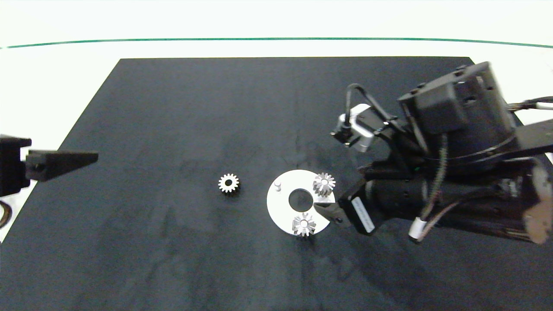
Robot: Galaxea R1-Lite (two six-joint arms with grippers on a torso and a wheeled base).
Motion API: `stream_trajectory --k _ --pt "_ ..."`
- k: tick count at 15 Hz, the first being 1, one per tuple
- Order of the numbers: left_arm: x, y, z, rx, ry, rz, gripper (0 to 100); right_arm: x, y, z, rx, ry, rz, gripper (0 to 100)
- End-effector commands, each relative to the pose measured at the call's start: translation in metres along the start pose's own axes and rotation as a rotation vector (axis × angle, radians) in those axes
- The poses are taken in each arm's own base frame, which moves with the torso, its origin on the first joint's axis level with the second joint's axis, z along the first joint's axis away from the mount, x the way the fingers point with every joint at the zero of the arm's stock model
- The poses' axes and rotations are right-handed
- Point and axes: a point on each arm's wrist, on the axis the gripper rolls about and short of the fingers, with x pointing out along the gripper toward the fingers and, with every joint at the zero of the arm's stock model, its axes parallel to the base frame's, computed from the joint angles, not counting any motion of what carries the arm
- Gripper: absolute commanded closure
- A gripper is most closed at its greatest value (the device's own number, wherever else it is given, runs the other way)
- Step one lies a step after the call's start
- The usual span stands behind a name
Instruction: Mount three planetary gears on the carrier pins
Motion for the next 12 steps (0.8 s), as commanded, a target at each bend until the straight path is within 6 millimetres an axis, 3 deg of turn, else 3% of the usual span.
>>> stream_trajectory --k 1,4,8,12 --pt "0.019 -0.016 0.01 0.035 0.021 -0.102 0 -0.076 -0.041 -0.049 0.12 -0.068 -0.156 0" --pt "0.05 -0.035 -0.003 0.047 0.195 -0.183 0 -0.087 -0.058 -0.067 0.173 -0.061 -0.235 0" --pt "0.09 -0.073 -0.016 0.171 0.342 -0.205 0 -0.092 -0.081 -0.056 0.24 -0.086 -0.353 0" --pt "0.112 -0.104 -0.028 0.295 0.399 -0.295 0 -0.098 -0.09 -0.052 0.257 -0.106 -0.396 0"
